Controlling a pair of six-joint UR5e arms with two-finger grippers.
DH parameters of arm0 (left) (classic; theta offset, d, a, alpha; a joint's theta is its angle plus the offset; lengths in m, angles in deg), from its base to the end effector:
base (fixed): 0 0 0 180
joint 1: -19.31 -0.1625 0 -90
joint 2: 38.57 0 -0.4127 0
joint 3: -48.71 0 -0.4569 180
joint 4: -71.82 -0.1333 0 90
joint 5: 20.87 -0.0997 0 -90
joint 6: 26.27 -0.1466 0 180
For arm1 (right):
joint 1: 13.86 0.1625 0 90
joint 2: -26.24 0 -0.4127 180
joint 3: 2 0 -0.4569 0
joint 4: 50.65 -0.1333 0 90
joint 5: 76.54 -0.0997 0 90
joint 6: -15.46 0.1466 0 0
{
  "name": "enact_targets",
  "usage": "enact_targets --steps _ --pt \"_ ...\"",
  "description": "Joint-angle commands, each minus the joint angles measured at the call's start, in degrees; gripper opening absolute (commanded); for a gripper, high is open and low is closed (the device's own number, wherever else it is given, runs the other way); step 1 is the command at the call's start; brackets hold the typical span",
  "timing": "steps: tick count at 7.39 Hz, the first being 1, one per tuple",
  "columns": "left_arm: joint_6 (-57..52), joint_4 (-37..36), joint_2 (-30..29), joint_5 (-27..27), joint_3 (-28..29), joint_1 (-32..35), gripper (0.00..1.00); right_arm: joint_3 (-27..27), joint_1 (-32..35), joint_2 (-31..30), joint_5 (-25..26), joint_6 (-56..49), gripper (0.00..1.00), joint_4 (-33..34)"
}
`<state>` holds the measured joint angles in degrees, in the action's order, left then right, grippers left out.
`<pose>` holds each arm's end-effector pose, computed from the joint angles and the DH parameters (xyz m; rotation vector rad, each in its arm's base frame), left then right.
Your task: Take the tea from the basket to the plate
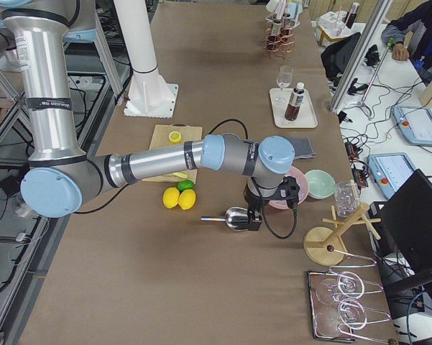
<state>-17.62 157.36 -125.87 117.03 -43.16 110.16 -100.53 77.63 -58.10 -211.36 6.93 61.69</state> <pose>-0.0324 -0.5272 0.6884 -0.1437 0.8289 -0.1945 0.0447 -0.5666 0.5783 -0.0662 -0.7897 -0.0607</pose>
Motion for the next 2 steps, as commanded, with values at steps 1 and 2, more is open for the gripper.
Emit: enact_targets --steps 1,2 --pt "0.1 0.0 -0.2 0.0 0.1 -0.1 0.97 0.1 0.0 0.0 0.1 0.0 0.99 0.0" --pt "0.1 -0.1 -0.2 0.0 0.1 -0.1 0.97 0.1 0.0 0.0 0.1 0.0 0.99 0.0"
